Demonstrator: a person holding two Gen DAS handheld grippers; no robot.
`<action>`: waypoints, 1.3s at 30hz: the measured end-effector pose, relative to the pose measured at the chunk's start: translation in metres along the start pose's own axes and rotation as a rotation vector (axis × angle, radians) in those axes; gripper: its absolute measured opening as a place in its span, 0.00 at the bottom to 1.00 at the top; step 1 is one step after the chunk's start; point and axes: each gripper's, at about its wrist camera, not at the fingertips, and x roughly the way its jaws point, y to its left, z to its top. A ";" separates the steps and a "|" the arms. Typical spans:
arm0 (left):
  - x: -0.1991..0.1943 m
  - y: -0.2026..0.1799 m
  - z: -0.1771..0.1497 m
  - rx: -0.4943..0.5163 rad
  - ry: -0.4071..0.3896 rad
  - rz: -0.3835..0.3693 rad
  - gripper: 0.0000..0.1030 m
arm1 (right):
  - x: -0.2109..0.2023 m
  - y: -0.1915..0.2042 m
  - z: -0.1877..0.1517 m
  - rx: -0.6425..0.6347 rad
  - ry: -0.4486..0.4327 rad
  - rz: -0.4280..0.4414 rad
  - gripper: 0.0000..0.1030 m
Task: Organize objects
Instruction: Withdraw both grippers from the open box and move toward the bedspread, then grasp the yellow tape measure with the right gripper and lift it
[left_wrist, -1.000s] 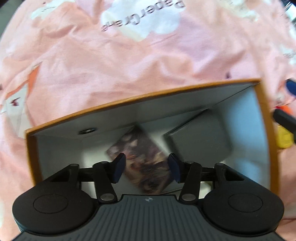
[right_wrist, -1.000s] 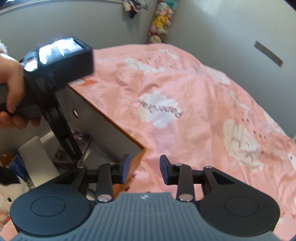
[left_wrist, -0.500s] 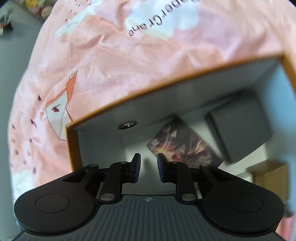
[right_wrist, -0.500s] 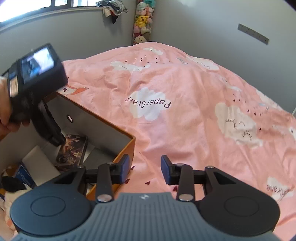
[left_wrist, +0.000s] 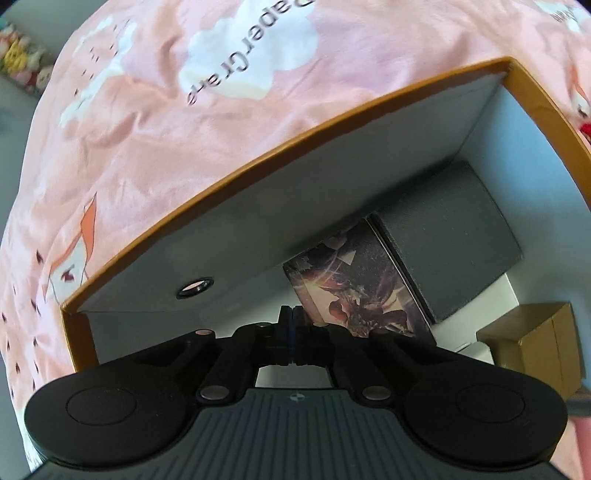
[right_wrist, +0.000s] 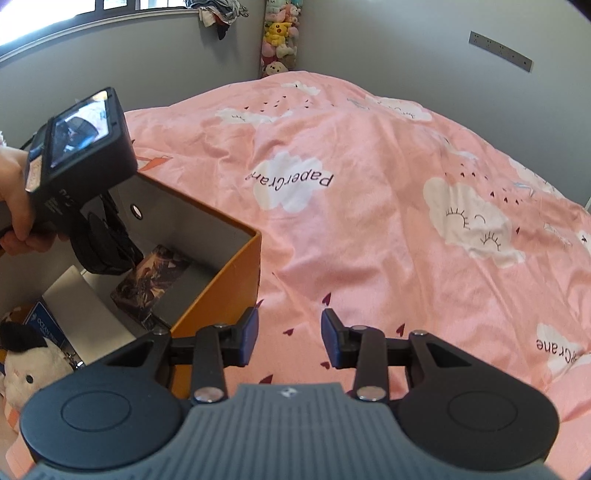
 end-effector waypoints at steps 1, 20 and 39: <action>0.000 0.001 -0.001 0.004 0.005 -0.008 0.00 | 0.001 0.000 -0.001 0.003 0.003 -0.002 0.39; -0.107 -0.007 -0.021 0.042 -0.394 -0.103 0.10 | -0.038 -0.062 -0.057 0.280 0.013 -0.153 0.44; -0.091 -0.145 0.012 0.086 -0.469 -0.395 0.10 | -0.004 -0.093 -0.123 0.475 0.117 -0.146 0.44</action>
